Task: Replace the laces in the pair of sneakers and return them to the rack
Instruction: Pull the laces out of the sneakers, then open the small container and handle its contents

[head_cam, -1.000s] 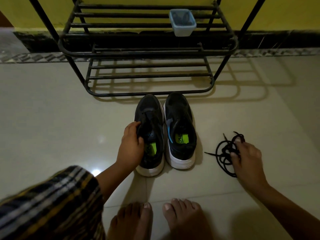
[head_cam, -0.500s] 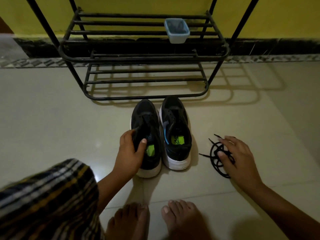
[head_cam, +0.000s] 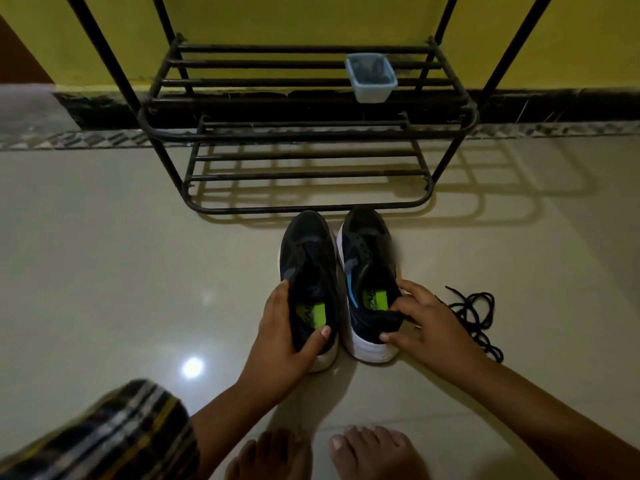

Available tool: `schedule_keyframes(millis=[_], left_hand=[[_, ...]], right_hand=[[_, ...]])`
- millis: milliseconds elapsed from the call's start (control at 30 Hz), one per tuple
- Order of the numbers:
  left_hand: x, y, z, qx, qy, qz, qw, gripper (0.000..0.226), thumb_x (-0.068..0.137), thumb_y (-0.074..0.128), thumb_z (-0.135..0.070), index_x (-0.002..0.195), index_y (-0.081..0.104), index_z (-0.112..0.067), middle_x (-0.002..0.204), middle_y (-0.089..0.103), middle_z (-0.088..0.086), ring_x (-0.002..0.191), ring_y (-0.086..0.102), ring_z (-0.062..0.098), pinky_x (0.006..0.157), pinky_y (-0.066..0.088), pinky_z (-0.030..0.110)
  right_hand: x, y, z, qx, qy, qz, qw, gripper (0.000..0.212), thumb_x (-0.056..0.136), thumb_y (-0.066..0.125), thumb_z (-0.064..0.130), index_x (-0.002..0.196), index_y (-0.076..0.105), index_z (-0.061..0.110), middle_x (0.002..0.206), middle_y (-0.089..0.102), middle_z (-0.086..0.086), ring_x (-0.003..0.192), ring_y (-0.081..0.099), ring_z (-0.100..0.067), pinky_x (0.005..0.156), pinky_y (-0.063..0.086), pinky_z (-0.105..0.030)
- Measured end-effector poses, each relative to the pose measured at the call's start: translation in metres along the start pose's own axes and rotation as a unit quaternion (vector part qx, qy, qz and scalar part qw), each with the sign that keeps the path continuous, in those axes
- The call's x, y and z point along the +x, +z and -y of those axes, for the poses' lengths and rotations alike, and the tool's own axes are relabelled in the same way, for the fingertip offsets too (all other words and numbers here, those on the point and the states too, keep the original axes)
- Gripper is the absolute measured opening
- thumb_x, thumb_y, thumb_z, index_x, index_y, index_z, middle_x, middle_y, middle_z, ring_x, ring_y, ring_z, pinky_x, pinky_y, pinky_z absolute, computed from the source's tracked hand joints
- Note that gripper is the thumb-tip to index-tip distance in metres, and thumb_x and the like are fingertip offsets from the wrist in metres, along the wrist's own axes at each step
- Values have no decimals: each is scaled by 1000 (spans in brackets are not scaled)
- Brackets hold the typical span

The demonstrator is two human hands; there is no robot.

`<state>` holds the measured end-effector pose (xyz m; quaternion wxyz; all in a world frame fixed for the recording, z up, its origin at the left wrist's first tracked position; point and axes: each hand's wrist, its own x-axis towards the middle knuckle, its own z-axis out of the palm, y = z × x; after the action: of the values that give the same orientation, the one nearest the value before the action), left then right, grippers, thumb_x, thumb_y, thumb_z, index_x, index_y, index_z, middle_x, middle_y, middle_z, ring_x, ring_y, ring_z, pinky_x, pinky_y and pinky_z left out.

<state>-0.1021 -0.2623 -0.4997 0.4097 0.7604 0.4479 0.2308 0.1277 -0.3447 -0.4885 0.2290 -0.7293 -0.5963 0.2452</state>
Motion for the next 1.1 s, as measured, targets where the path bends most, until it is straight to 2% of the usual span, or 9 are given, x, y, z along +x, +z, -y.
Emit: schedule_keyframes(millis=[233,433,567,700,767,833,933,1000,1100], left_hand=[[-4,3,0,25,-27,42,998,97,73,45,-72,150,7,-26,153,17,-8,140,22,11,112,32,39],[32,-39,-32,90,-11,62,994,96,74,40,-72,150,3,-26,157,3,-8,135,4,-2,105,4,11],[108,-82,-84,135,45,75,987,80,88,52,-55,150,12,-23,157,13,0,141,22,17,112,24,31],[186,-98,-132,156,55,100,981,68,93,54,-37,148,20,-20,152,29,6,132,39,21,106,39,38],[219,-96,-152,166,55,85,981,64,94,53,-32,148,21,-19,147,36,10,122,50,24,96,47,35],[246,-87,-166,136,54,64,987,60,95,51,-23,147,22,-20,128,50,13,90,61,21,68,53,24],[277,-71,-171,76,19,56,995,63,94,49,-12,148,19,-25,116,55,17,63,51,13,37,37,14],[289,-60,-166,67,1,67,996,63,92,49,-9,147,23,-25,127,51,18,78,55,19,47,43,18],[294,-47,-164,88,8,73,993,53,92,48,-9,142,33,-17,129,50,16,101,56,26,69,45,26]], right_hand=[[-5,-10,0,14,-2,53,998,30,73,78,29,88,54,38,145,36,0,130,41,-14,103,42,-34],[26,-89,27,73,69,157,982,60,62,63,60,118,48,50,129,50,20,119,50,-4,98,46,-33],[77,-156,64,18,48,128,990,63,61,58,58,121,50,42,122,56,18,110,53,2,96,44,-29],[141,-186,85,-25,29,32,999,51,83,62,42,131,49,29,131,54,3,114,52,-11,90,40,-26],[173,-190,89,-42,30,-42,998,52,89,61,34,137,44,23,136,50,-2,118,51,-17,91,41,-28],[202,-191,92,-52,43,-84,994,54,91,59,33,140,40,21,135,50,-6,109,56,-21,87,46,-31],[238,-190,95,-57,85,-82,991,47,94,54,36,137,44,20,139,47,-7,111,53,-24,92,46,-36],[251,-185,93,-65,93,-56,992,40,97,48,32,135,49,17,143,44,-7,124,45,-27,103,39,-38],[251,-172,84,21,95,-53,994,34,97,48,28,131,52,24,141,45,-4,122,46,-24,96,44,-37]])
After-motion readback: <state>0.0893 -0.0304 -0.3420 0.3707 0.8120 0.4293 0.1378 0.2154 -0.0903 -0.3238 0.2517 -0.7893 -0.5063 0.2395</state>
